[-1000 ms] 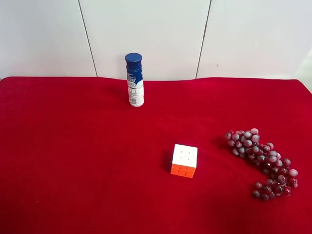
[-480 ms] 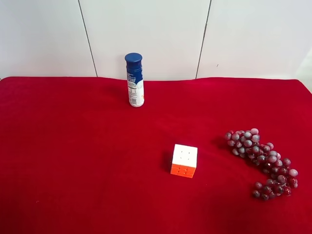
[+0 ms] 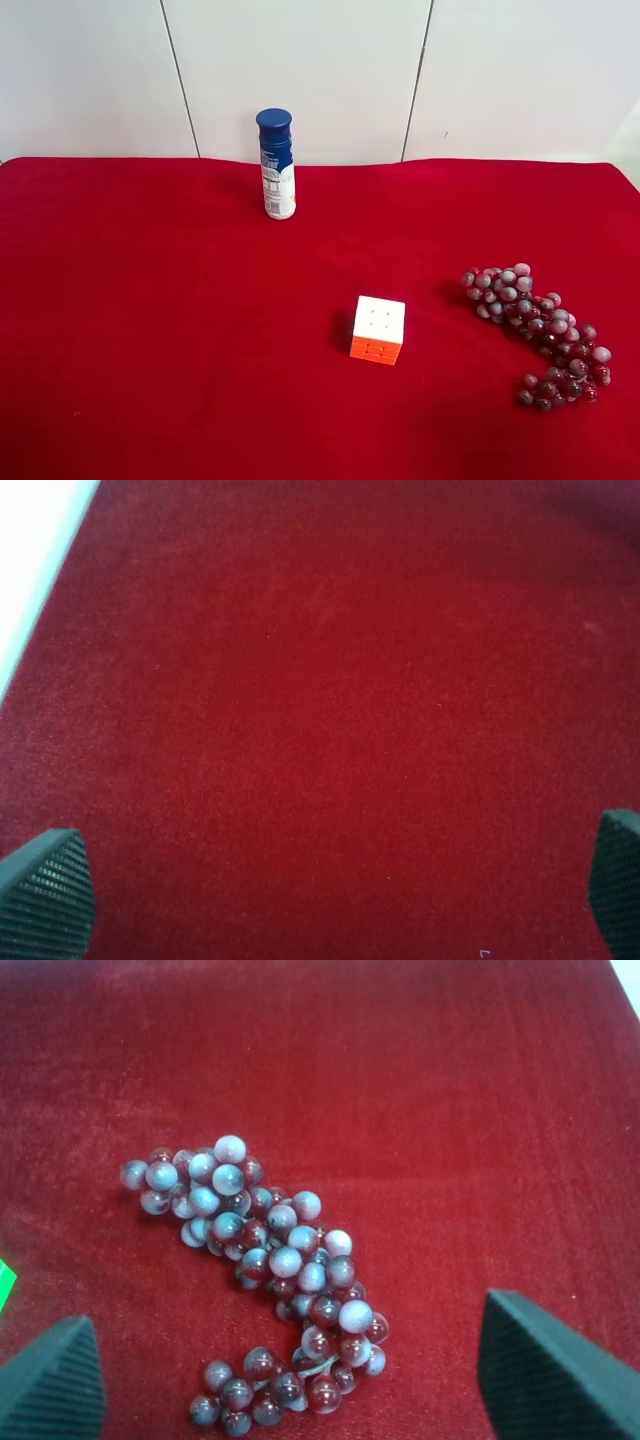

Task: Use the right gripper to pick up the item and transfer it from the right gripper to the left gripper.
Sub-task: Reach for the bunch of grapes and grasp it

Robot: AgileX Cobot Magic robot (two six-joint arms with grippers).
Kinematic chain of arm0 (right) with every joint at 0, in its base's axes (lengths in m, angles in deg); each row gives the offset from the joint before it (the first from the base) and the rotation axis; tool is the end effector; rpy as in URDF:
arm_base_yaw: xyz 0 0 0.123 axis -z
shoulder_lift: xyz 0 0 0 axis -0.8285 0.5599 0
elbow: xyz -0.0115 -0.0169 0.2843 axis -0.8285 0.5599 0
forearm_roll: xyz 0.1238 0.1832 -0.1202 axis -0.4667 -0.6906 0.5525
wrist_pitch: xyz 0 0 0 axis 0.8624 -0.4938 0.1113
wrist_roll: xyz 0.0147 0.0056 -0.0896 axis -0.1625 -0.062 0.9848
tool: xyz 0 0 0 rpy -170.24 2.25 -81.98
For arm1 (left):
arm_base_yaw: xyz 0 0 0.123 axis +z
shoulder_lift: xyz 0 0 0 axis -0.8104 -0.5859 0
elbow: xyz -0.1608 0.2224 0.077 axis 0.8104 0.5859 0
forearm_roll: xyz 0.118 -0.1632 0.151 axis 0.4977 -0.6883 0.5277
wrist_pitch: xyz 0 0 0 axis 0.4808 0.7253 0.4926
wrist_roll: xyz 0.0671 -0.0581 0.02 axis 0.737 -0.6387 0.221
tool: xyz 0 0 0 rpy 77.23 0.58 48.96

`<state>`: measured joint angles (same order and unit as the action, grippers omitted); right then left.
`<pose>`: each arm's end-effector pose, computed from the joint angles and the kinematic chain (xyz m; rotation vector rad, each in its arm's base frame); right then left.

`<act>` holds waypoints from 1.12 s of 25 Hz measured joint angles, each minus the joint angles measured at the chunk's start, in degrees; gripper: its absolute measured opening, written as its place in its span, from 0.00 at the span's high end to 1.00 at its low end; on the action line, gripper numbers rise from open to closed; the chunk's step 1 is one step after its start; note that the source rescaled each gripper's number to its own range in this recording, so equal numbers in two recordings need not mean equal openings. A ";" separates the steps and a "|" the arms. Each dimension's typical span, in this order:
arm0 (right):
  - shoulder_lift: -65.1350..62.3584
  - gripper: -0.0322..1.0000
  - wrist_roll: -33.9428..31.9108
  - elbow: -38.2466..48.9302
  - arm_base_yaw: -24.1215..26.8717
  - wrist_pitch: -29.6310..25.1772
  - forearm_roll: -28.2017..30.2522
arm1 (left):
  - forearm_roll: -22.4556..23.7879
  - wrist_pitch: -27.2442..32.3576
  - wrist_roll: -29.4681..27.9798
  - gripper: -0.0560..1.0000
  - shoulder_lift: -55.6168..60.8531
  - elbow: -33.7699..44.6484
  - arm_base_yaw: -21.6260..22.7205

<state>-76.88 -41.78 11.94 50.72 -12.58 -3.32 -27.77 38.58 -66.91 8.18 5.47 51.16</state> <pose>0.0004 -0.0059 0.2721 -0.0097 2.0862 0.0125 -0.0071 0.0110 0.2802 -0.0943 2.0266 0.0410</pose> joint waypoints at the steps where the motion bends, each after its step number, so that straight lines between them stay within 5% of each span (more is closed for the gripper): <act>1: 1.30 0.36 -0.11 -0.37 0.00 -0.05 -0.16 | 0.00 0.00 0.00 0.00 0.00 0.00 0.00; 14: 34.49 0.36 -0.11 -18.22 0.00 1.90 -0.85 | 0.00 0.06 0.00 0.00 0.00 0.00 0.00; 22: 53.48 0.36 2.35 -19.11 0.00 4.63 -0.62 | 0.00 0.06 0.00 0.00 0.00 0.00 0.00; 28: 65.24 0.36 10.67 -19.11 0.00 6.52 -0.57 | 0.00 0.06 0.00 0.00 0.00 0.00 0.00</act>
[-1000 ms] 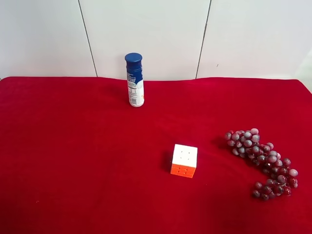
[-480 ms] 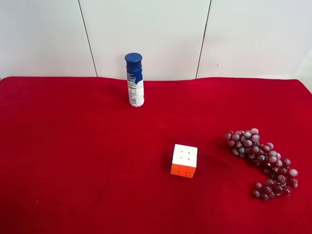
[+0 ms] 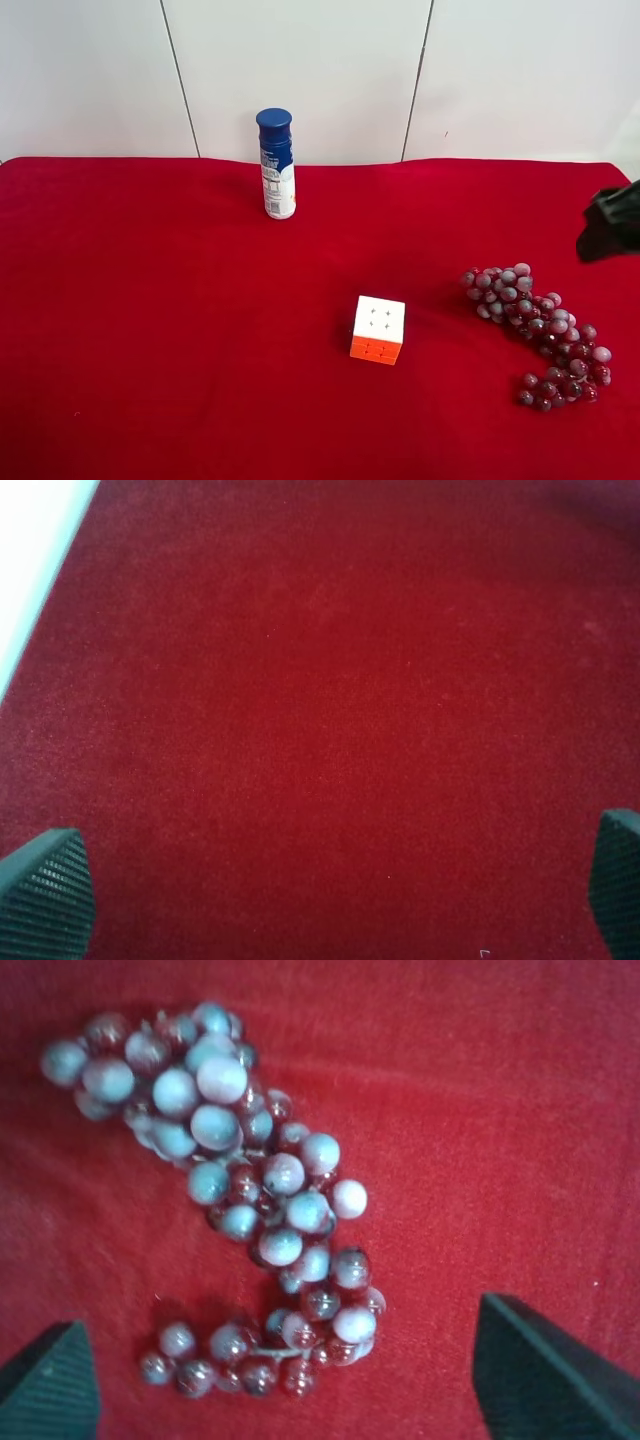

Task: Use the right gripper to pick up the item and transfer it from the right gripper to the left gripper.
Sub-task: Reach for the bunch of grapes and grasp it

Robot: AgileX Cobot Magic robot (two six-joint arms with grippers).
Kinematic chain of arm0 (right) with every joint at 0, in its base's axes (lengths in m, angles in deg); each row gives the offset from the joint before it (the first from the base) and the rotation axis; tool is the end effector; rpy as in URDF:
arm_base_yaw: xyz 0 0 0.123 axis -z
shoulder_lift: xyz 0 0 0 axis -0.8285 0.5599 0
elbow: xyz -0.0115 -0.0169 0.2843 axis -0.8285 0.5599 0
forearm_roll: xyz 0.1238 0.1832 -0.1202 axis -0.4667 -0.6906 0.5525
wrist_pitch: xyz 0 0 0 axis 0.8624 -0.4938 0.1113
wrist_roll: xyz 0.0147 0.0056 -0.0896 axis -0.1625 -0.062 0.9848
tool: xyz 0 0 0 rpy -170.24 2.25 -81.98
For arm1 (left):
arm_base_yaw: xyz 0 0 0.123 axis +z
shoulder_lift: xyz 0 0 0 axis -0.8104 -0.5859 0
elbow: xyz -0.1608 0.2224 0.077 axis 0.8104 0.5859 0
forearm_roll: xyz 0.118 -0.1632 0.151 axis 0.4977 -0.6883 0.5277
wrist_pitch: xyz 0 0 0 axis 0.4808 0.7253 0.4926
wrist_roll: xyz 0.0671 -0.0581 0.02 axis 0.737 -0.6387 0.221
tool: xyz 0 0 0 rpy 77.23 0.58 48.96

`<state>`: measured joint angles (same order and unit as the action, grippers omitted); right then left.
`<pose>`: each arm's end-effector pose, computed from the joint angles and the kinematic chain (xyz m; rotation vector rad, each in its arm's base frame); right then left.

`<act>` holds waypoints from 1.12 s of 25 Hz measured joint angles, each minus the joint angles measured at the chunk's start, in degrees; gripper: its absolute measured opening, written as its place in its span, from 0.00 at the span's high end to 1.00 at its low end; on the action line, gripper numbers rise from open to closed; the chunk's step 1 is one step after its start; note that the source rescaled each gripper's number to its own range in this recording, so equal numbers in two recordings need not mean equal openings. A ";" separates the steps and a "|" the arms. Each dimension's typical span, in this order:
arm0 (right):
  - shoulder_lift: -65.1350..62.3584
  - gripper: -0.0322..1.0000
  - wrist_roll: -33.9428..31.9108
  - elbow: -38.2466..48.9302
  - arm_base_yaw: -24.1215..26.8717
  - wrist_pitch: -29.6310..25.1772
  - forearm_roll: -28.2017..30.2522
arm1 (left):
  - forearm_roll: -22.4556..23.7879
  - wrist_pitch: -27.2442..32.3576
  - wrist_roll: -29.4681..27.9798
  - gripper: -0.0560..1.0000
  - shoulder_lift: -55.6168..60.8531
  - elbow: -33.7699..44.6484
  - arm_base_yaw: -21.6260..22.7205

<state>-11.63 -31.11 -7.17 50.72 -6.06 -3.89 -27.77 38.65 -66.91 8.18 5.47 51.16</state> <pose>0.2024 0.0137 0.2698 -0.3132 2.7617 -0.0881 -0.0072 0.0110 0.2801 -0.0944 2.0278 0.0412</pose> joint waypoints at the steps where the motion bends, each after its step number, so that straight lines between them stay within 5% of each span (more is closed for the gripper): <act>1: 1.38 0.36 1.21 0.00 0.00 0.24 0.00 | 0.00 0.00 0.00 0.00 0.00 0.00 0.00; 9: 10.94 0.35 12.56 0.00 0.00 5.15 -1.00 | 0.00 0.00 0.00 0.00 0.00 0.00 0.00; 14: 14.95 0.16 17.10 0.00 0.00 6.48 -3.25 | 0.00 0.00 0.00 0.00 0.00 0.00 0.00; 18: 17.54 0.03 17.91 0.00 0.00 6.55 -4.81 | 0.00 0.00 0.00 0.00 0.00 0.00 0.00; 28: 24.21 0.00 17.73 0.00 0.00 9.51 -3.78 | 0.00 -0.05 0.00 0.00 0.00 0.00 0.00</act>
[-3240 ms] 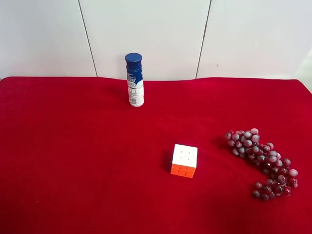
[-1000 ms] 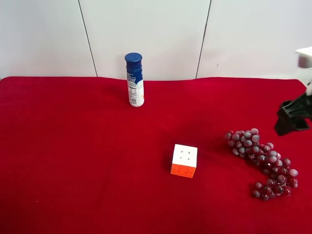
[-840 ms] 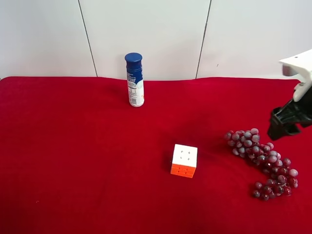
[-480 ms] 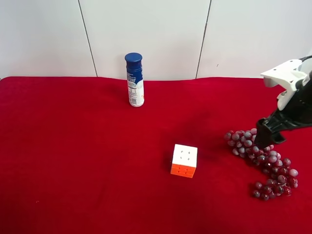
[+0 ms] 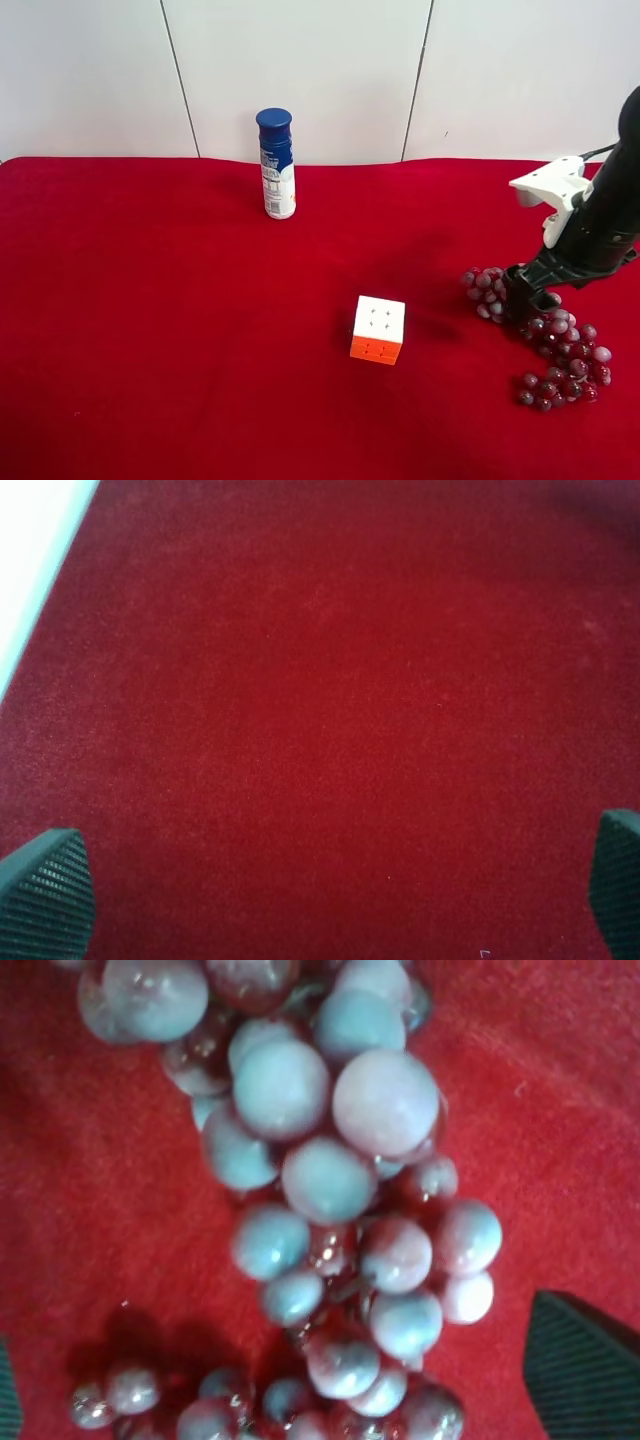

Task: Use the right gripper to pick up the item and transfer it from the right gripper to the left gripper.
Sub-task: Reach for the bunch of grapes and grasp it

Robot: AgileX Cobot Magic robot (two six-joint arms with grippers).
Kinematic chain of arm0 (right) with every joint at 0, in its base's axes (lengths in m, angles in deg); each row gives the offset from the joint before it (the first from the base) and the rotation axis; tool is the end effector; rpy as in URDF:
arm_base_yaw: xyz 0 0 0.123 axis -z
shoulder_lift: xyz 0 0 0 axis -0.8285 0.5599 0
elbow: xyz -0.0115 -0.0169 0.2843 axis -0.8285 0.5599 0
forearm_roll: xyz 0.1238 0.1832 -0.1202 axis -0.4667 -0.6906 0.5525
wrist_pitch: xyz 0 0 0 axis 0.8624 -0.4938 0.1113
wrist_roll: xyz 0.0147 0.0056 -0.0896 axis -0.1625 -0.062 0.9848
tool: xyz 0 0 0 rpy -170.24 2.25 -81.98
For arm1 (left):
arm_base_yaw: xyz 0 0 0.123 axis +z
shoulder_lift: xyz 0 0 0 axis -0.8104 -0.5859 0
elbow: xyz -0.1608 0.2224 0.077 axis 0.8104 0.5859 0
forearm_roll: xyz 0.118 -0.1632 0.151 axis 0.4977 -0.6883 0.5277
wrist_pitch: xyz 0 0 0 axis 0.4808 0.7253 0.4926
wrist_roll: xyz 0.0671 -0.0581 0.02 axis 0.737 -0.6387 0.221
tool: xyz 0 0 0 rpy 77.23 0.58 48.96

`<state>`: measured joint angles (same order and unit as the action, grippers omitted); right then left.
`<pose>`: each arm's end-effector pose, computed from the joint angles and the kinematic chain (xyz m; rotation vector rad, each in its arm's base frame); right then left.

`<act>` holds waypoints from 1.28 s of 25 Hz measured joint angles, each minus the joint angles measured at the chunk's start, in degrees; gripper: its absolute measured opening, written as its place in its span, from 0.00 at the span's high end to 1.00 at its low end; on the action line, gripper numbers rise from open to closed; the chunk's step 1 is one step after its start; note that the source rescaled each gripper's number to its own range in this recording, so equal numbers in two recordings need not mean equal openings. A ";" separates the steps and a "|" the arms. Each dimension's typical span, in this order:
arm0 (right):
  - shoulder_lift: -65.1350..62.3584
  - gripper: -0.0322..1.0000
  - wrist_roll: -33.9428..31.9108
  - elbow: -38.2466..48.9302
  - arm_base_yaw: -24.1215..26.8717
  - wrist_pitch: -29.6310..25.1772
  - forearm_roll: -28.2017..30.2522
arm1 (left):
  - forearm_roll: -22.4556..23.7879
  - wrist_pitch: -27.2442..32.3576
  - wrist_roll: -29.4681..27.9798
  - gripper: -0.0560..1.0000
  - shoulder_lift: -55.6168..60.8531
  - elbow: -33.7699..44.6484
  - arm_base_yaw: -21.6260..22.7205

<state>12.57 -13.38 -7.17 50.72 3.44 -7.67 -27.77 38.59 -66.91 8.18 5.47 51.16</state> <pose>0.2591 0.0238 0.1740 -0.7617 2.9410 -0.0257 -0.0072 0.0110 0.2802 -0.0943 2.0267 0.0411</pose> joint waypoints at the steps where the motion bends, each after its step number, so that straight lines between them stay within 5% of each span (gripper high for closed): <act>1: 0.25 0.00 0.00 0.00 0.00 0.45 0.44 | 0.00 0.00 0.00 0.00 0.00 0.00 0.00; 27: 14.04 0.00 0.56 -0.05 0.00 5.50 4.32 | 0.00 0.00 0.00 0.00 0.00 0.00 0.00; 32: 14.04 0.25 0.58 -0.05 0.00 5.50 5.00 | 0.00 0.00 0.00 0.00 0.00 0.00 0.00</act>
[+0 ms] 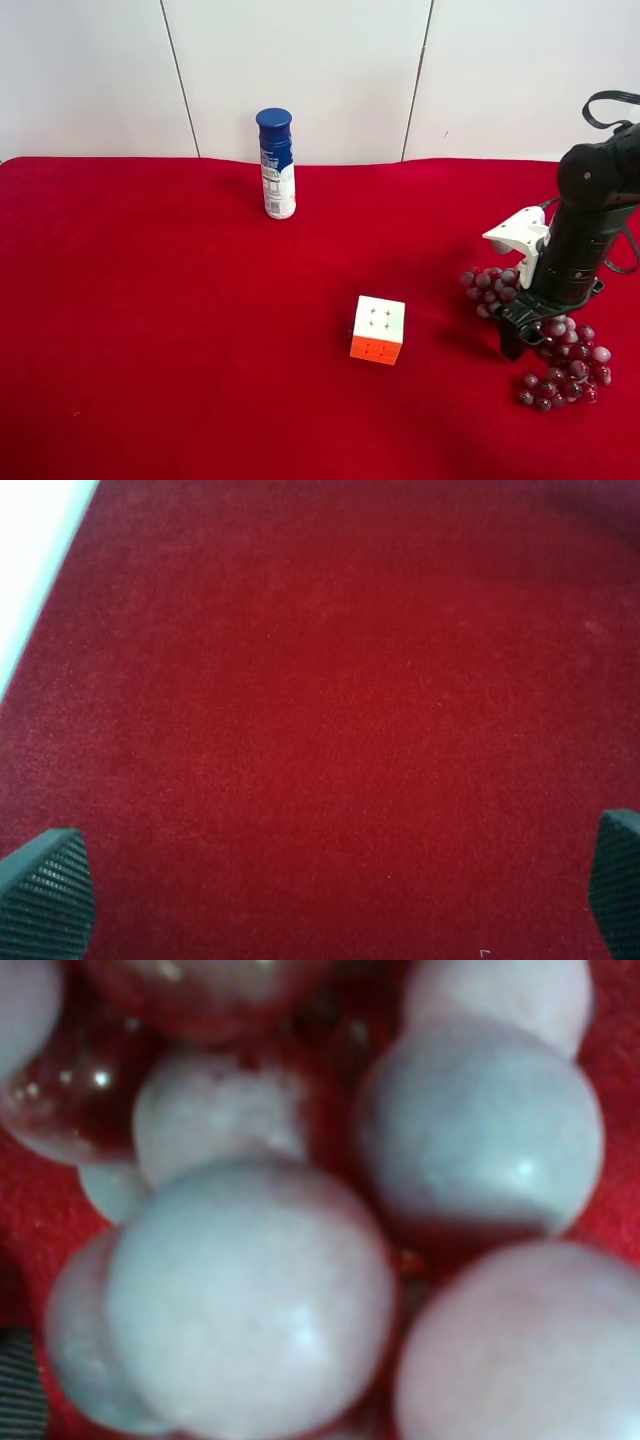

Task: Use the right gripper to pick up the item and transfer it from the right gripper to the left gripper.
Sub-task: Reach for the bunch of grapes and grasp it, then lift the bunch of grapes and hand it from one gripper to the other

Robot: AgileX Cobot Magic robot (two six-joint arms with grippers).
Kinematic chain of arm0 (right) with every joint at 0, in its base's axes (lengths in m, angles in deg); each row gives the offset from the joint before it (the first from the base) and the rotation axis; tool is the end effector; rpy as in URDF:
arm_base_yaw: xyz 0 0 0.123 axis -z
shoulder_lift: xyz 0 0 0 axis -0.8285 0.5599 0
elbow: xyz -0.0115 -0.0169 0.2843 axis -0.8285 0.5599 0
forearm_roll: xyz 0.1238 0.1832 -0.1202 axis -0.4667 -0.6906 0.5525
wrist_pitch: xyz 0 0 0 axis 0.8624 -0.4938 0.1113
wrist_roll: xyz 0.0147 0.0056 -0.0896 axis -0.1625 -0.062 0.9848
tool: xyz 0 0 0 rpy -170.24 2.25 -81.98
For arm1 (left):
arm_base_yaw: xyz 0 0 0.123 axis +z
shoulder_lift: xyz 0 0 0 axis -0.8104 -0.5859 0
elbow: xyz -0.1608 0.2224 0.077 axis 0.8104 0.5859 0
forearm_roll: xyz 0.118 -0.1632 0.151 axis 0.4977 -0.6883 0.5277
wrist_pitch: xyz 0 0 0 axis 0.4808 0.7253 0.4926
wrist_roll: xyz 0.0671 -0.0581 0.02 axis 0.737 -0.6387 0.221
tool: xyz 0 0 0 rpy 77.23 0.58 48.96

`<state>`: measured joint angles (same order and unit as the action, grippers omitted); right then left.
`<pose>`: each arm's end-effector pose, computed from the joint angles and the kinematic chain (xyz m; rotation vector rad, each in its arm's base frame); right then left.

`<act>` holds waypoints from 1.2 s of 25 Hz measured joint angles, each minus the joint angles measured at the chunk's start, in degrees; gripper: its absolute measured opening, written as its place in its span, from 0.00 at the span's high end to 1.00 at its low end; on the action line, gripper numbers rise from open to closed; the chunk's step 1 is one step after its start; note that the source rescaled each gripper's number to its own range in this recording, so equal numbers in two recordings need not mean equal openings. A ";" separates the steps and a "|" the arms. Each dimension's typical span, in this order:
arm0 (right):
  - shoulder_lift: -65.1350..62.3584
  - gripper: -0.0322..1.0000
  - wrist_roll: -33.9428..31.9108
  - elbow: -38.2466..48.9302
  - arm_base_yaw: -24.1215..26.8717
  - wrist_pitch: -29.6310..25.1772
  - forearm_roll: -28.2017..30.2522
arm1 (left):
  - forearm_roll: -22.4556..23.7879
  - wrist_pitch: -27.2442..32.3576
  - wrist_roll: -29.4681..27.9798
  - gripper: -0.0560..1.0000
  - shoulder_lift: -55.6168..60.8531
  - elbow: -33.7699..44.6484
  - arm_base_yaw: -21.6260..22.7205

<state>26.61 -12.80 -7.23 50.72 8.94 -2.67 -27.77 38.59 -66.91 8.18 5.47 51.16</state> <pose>0.2732 0.0201 0.1088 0.8915 -2.9578 0.0713 -0.0072 0.0110 0.2802 -0.0943 2.0267 0.0411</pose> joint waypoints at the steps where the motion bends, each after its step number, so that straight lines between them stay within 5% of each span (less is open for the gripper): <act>1: 0.00 0.35 0.00 0.00 0.00 0.00 0.28 | 0.00 0.00 0.00 0.00 0.00 0.00 0.00; 4: 0.00 0.66 -0.05 0.00 0.00 -0.50 0.93 | 0.00 0.00 0.00 0.00 0.00 0.00 0.00; 6: 0.00 0.75 -0.39 0.00 0.00 -1.17 1.00 | 0.00 0.00 0.00 0.00 0.00 0.00 0.00; 20: -4.59 0.90 -0.57 0.00 0.00 -2.67 0.23 | 0.00 0.00 0.00 0.00 0.00 0.00 0.00; 30: -15.58 0.94 -0.57 -2.36 0.00 -2.05 -10.27 | 0.00 0.00 0.00 0.00 0.00 0.00 0.00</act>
<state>11.04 -13.37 -9.59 50.72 6.89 -12.95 -27.77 38.59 -66.91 8.18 5.47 51.16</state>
